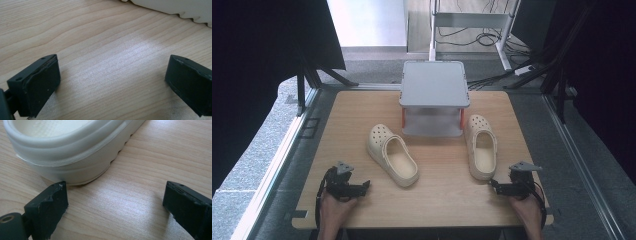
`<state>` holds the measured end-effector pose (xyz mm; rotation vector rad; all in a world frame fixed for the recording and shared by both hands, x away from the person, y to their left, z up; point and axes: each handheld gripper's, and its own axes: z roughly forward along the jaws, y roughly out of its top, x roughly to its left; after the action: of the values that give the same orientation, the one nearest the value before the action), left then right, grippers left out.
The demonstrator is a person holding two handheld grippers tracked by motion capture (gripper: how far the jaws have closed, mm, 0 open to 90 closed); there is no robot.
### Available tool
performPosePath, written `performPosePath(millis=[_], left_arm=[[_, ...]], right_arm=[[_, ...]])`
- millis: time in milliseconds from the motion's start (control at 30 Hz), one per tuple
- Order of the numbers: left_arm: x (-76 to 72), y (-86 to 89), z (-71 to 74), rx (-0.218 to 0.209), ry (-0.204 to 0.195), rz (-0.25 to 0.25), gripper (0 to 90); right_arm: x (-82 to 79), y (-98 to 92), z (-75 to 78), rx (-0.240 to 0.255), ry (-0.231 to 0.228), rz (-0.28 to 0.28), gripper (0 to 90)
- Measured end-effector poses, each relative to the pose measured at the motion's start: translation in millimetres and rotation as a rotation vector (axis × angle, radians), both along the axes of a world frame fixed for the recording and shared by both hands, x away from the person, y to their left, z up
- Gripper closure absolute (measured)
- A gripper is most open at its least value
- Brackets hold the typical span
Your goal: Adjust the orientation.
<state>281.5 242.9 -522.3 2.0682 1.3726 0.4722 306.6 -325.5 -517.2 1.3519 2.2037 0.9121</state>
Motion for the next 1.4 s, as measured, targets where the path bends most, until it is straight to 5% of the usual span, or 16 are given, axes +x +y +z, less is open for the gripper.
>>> performPosePath(millis=[733, 1033, 1400], left_arm=[[1.2, -1.0, 0.1, 0.003, 0.0, -0.02, 0.0], [1.2, -1.0, 0.1, 0.003, 0.0, -0.02, 0.0], [1.2, -1.0, 0.1, 0.003, 0.0, -0.02, 0.0]], right_arm=[[-4.1, 2.1, 2.2, -0.013, 0.032, -0.014, 1.3], [-16.8, -0.6, 22.5, 0.05, 0.039, 0.046, 11.4], [-26.0, 2.3, 55.4, 0.096, 0.007, 0.083, 12.6]])
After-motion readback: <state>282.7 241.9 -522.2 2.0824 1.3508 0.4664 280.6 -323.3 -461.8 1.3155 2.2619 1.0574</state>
